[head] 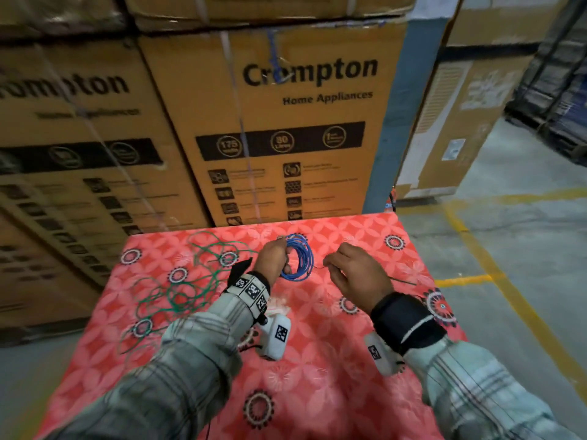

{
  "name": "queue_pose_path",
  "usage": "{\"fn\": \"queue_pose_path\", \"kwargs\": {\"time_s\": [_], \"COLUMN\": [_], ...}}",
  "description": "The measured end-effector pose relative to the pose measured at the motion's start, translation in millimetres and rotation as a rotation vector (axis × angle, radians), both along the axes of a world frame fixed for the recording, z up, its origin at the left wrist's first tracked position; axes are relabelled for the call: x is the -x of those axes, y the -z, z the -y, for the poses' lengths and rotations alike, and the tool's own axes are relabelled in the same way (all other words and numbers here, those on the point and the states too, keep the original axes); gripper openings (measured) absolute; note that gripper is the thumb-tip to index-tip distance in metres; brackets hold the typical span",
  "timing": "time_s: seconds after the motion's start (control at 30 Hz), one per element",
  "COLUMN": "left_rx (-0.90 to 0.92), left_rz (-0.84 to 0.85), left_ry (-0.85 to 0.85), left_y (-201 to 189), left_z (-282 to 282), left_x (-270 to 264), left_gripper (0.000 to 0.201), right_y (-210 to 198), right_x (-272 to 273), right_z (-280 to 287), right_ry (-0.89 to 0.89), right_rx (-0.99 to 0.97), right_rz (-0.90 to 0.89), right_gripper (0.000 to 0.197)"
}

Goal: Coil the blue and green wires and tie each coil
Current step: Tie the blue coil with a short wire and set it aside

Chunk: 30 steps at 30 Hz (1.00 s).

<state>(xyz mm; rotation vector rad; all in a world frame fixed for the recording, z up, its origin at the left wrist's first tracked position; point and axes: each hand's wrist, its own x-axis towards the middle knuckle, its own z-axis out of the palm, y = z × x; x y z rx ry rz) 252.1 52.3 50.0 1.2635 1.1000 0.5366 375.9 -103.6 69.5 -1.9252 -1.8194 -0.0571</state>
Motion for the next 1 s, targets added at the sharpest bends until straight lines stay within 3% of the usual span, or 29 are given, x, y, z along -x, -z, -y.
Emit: {"fn": "queue_pose_path", "kwargs": {"time_s": [0.23, 0.4, 0.57, 0.67, 1.0], "left_rx": [-0.068, -0.127, -0.166, -0.178, -0.177], "left_rz": [-0.014, -0.048, -0.048, -0.036, -0.086], "left_ry": [-0.034, -0.009, -0.010, -0.014, -0.011], "left_y": [-6, -20, -28, -32, -38], "left_z": [-22, -21, -13, -7, -8], "left_x": [42, 61, 70, 70, 75], "left_gripper": [0.043, 0.043, 0.042, 0.046, 0.035], "right_y": [-24, -26, -20, -22, -25], "right_x": [49, 72, 94, 106, 115], "right_z": [-32, -51, -70, -75, -79], "right_ry": [0.020, 0.010, 0.105, 0.158, 0.159], "right_rx": [0.044, 0.072, -0.025, -0.042, -0.125], "right_rz": [0.097, 0.109, 0.036, 0.020, 0.056], "right_gripper": [0.028, 0.019, 0.025, 0.012, 0.013]}}
